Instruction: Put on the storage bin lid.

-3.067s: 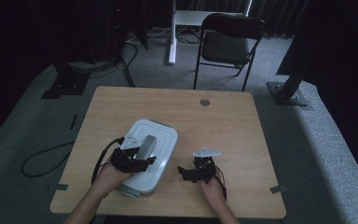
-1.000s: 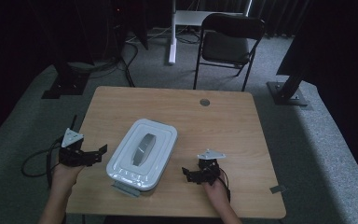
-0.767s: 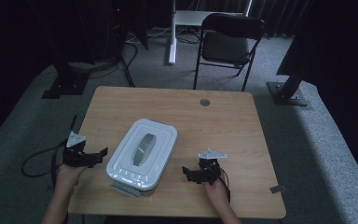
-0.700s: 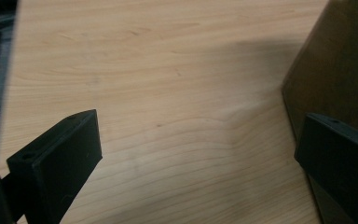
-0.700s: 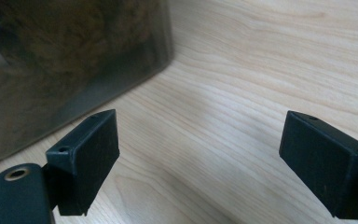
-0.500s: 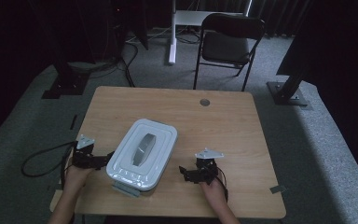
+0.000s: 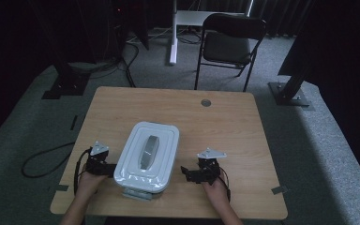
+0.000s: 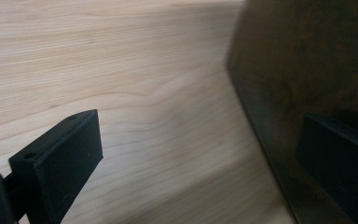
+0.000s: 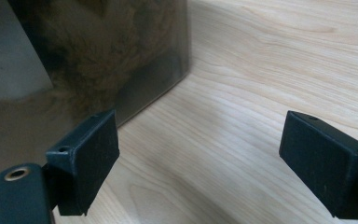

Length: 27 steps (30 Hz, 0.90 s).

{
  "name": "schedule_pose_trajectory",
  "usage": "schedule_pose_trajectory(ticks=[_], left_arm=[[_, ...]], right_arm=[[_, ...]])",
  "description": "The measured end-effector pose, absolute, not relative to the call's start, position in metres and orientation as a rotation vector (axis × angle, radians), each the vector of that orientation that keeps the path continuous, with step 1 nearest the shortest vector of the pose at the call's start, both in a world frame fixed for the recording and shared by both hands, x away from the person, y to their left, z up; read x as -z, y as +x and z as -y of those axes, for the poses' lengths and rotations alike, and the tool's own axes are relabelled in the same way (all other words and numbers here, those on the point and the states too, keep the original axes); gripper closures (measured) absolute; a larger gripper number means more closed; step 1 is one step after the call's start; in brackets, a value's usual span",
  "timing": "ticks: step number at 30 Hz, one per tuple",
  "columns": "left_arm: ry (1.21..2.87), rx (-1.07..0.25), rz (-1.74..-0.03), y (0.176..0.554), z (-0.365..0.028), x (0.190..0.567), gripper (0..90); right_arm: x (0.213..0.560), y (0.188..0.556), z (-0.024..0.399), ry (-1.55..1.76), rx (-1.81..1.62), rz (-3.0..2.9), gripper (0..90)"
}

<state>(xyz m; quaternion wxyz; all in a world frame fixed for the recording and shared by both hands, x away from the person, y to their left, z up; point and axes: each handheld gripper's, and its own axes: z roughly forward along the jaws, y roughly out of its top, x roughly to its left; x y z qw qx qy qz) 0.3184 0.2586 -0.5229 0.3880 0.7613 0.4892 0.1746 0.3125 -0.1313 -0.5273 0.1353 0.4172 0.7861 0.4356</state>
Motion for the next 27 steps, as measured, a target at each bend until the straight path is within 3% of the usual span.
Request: schedule_pose_trajectory(ticks=[15,27], left_arm=[[2.015,-0.464,-1.155,0.321,-0.199,0.519,1.9],[2.039,-0.466,-1.122,0.320,-0.174,0.518,1.9]], right_arm=[[0.528,0.314,0.152,1.247,-1.251,-2.256,11.3],[0.525,0.320,0.177,1.302,-1.238,-2.214,11.5]])
